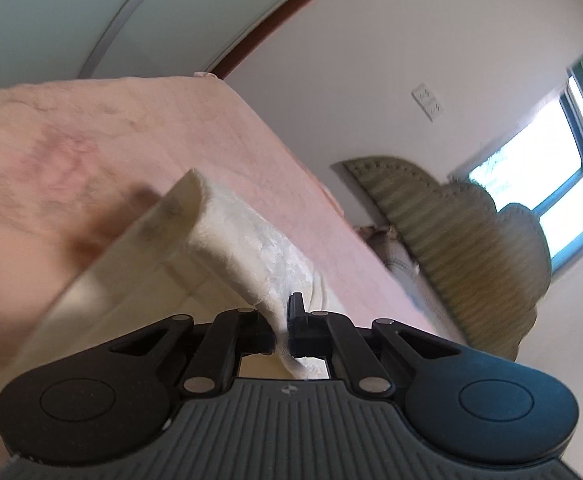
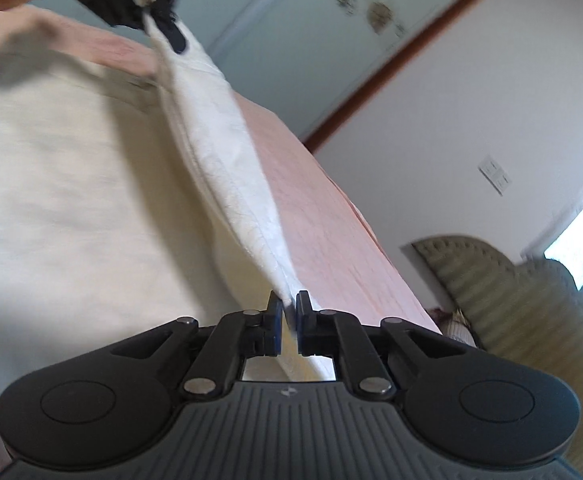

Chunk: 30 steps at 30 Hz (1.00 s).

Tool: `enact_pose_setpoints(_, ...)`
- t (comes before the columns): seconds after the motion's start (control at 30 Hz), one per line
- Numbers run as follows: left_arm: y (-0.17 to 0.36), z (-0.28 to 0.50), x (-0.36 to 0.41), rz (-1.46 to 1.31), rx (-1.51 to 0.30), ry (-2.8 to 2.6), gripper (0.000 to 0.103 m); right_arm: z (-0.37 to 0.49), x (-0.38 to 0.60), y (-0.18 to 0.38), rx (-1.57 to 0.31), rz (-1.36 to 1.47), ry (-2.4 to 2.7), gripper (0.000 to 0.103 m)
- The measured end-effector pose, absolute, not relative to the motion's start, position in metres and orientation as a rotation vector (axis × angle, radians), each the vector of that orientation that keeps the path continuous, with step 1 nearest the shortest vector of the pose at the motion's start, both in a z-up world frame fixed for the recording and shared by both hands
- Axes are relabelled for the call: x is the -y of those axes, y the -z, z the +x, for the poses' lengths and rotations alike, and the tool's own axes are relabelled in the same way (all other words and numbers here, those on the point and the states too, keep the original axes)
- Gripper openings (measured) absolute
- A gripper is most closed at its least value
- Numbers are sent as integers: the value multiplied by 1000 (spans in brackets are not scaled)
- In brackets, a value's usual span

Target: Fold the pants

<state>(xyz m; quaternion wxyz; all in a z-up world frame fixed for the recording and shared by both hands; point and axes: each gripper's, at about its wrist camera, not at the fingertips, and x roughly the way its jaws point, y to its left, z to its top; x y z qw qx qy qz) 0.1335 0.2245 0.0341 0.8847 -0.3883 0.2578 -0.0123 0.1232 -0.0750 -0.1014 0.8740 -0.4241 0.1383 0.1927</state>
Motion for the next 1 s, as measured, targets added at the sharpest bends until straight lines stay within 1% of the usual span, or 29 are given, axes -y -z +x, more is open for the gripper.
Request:
enact_pose_setpoints(0.17, -23, 101, -228, -705, -625, 20, 5, 61, 78, 91, -310, -863, -504, 7)
enact_pose_setpoints(0.27, -10, 90, -222, -634, -673, -8, 5, 38, 75, 97, -347, -879, -560, 6)
enact_pose_setpoints(0.37, 3, 85, -218, -614, -715, -43, 4, 31, 70, 111, -395, -889, -594, 6)
enact_pose_setpoints(0.47, 9, 74, -219, -566, -710, -53, 7, 28, 67, 119, -410, -912, -593, 6)
enact_pose_setpoints(0.53, 13, 75, -217, -545, -712, -64, 9, 30, 69, 117, -422, -882, -597, 6)
enact_pose_setpoints(0.63, 13, 73, -213, -509, -695, -89, 10, 35, 70, 116, -446, -833, -610, 6)
enact_pose_setpoints(0.7, 8, 72, -206, -467, -680, -114, 14, 37, 69, 119, -458, -790, -610, 7)
enact_pose_setpoints(0.73, 5, 70, -201, -432, -673, -131, 18, 37, 69, 117, -457, -774, -610, 7)
enact_pose_setpoints(0.77, 3, 68, -199, -400, -667, -152, 24, 34, 70, 118, -454, -760, -610, 7)
enact_pose_setpoints(0.8, -1, 64, -198, -380, -657, -175, 34, 34, 69, 119, -462, -743, -612, 8)
enact_pose_setpoints(0.83, -4, 60, -198, -372, -644, -191, 33, 33, 69, 120, -470, -722, -607, 8)
enact_pose_setpoints(0.93, -18, 42, -203, -326, -597, -275, 37, 30, 76, 121, -463, -663, -594, 9)
enact_pose_setpoints(1.0, -30, 34, -204, -294, -573, -325, 41, 26, 83, 111, -479, -641, -606, 13)
